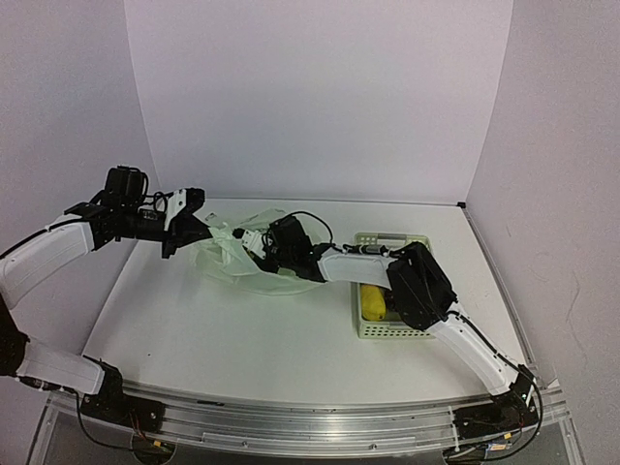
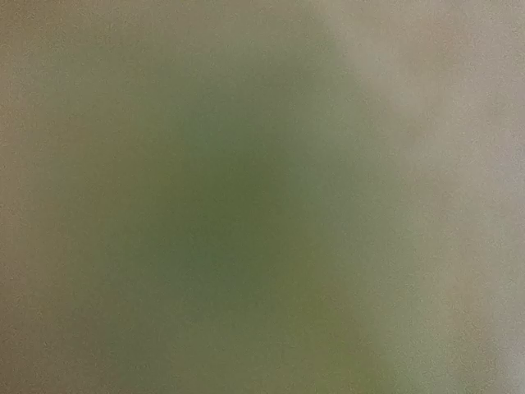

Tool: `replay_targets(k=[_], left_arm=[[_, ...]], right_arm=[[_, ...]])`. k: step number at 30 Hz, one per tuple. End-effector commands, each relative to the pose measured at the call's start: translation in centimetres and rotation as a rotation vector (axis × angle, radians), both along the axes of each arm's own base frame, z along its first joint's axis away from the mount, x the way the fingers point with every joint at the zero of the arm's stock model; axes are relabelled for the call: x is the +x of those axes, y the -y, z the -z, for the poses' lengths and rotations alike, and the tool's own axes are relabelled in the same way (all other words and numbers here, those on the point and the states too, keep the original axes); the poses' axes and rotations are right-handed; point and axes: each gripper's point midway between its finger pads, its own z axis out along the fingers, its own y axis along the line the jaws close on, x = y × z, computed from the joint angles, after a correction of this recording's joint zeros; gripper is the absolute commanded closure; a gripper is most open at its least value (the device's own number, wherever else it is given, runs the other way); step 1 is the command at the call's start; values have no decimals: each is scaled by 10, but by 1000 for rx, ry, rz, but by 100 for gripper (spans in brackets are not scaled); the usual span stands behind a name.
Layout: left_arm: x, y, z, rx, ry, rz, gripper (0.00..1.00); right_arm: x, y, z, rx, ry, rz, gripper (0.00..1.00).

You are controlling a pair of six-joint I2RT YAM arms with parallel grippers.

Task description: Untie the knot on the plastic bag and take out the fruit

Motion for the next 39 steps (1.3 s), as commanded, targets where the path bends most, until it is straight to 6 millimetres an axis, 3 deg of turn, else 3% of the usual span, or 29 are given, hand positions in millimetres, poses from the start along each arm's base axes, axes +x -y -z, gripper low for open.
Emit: replay_targets(k=[1, 4, 6, 8, 10, 13, 16, 18, 19, 25, 27, 29, 30, 32, 34, 39], left_arm=[[-7, 6, -16, -43, -19, 42, 94], [-1, 3, -20, -25, -27, 9, 43], [9, 0, -29, -19, -28, -22, 25], [21, -5, -43, -21, -12, -52, 16], [36, -16, -57, -30, 3, -85, 14], [74, -36, -60, -58, -58, -176, 14], [129, -55, -25, -21, -177, -339, 19], [150, -59, -3, -29, -205, -404, 21], [152, -59, 8, -46, -227, -422, 20], [189, -62, 30, -155, -304, -541, 13], [202, -56, 45, -159, -431, -536, 13], [228, -50, 54, -158, -570, -545, 14], [238, -47, 69, -149, -653, -548, 11], [248, -42, 77, -161, -740, -545, 4], [248, -38, 93, -164, -784, -531, 3], [219, -20, 146, -106, -920, -486, 7]], right_arm=[[1, 14, 22, -37, -98, 44, 21], [-8, 17, 14, 0, -121, 50, 21], [-13, 19, 12, 12, -125, 53, 21], [-15, 18, 5, 31, -127, 56, 21], [-15, 17, 2, 48, -132, 58, 21], [-14, 14, -3, 77, -141, 61, 22], [-15, 11, -6, 108, -162, 66, 22], [-17, 8, -8, 122, -171, 65, 22], [-19, 7, -9, 124, -173, 62, 22], [-24, 1, -14, 140, -178, 55, 22], [-25, 0, -15, 147, -184, 57, 22], [-26, -1, -16, 156, -194, 59, 22], [-27, -2, -16, 159, -197, 59, 22], [-27, -2, -17, 163, -200, 63, 23], [-27, -1, -16, 163, -201, 73, 23], [-35, -6, -18, 127, -158, 50, 23]])
